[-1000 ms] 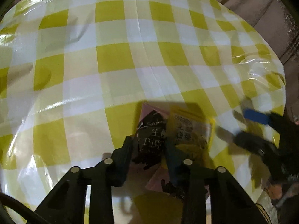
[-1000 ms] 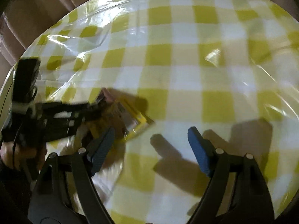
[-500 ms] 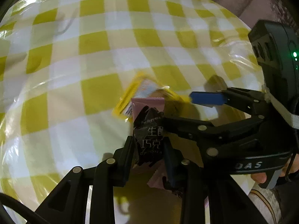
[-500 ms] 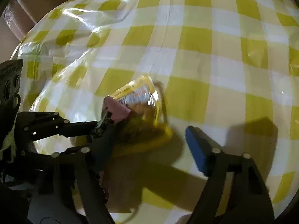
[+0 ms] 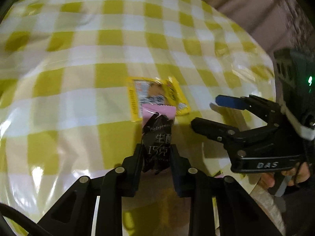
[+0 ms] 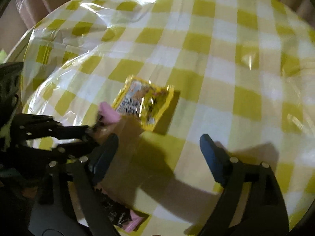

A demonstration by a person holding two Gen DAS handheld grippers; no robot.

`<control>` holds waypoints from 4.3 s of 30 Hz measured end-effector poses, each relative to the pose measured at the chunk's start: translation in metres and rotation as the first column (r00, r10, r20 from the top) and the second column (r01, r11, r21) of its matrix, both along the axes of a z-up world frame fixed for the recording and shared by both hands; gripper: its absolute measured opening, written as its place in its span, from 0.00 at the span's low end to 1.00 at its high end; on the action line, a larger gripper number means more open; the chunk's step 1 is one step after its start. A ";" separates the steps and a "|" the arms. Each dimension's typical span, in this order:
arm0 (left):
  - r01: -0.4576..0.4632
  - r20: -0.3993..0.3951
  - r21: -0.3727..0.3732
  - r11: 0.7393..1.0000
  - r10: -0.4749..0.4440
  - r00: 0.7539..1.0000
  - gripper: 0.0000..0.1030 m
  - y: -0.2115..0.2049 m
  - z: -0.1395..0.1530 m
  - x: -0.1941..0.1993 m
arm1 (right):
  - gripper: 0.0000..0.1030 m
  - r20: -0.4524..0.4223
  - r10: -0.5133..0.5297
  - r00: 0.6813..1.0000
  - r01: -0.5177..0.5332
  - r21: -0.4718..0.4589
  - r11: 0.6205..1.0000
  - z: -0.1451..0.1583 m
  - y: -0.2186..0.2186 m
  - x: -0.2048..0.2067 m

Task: Organize snacks
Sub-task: 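Grasp a pink chocolate packet with the left tool while the right tool grasps the yellow packet, then carry both packets into the white box and open both tools, then move both open tools back over the last snacks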

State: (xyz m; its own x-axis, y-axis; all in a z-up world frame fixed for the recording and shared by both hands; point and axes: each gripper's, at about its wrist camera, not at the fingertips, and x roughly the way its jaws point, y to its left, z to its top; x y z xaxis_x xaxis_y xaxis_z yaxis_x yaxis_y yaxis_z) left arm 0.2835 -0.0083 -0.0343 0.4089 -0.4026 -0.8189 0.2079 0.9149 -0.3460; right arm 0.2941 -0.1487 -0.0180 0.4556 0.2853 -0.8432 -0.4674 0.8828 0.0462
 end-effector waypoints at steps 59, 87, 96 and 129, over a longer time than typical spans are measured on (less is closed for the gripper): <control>-0.068 0.054 -0.149 0.986 0.077 0.996 0.27 -0.018 0.021 -0.064 | 0.66 0.002 0.026 1.000 -0.026 -0.025 0.999 -0.012 -0.096 -0.084; 0.616 -0.068 -0.044 0.786 -0.618 0.783 0.27 -0.348 0.011 -0.147 | 0.66 -0.050 -0.571 0.819 0.573 0.019 0.820 -0.025 -0.347 -0.267; 0.688 -0.148 0.035 0.725 -0.677 0.721 0.27 -0.409 -0.015 -0.158 | 0.65 -0.067 -0.667 0.742 0.669 0.002 0.743 -0.042 -0.381 -0.287; 0.398 -0.071 -0.021 0.917 -0.399 0.914 0.54 -0.299 0.019 -0.119 | 0.70 -0.087 -0.619 0.780 0.623 0.017 0.782 -0.027 -0.342 -0.256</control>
State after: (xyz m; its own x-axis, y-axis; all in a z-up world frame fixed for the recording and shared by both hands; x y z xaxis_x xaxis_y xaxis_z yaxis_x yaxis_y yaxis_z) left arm 0.1641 -0.3078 -0.0154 0.1537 -0.5246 -0.8373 0.5291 0.7594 -0.3787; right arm 0.0384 -0.4908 -0.0452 0.4844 -0.0020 -0.8749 0.1877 0.9769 0.1017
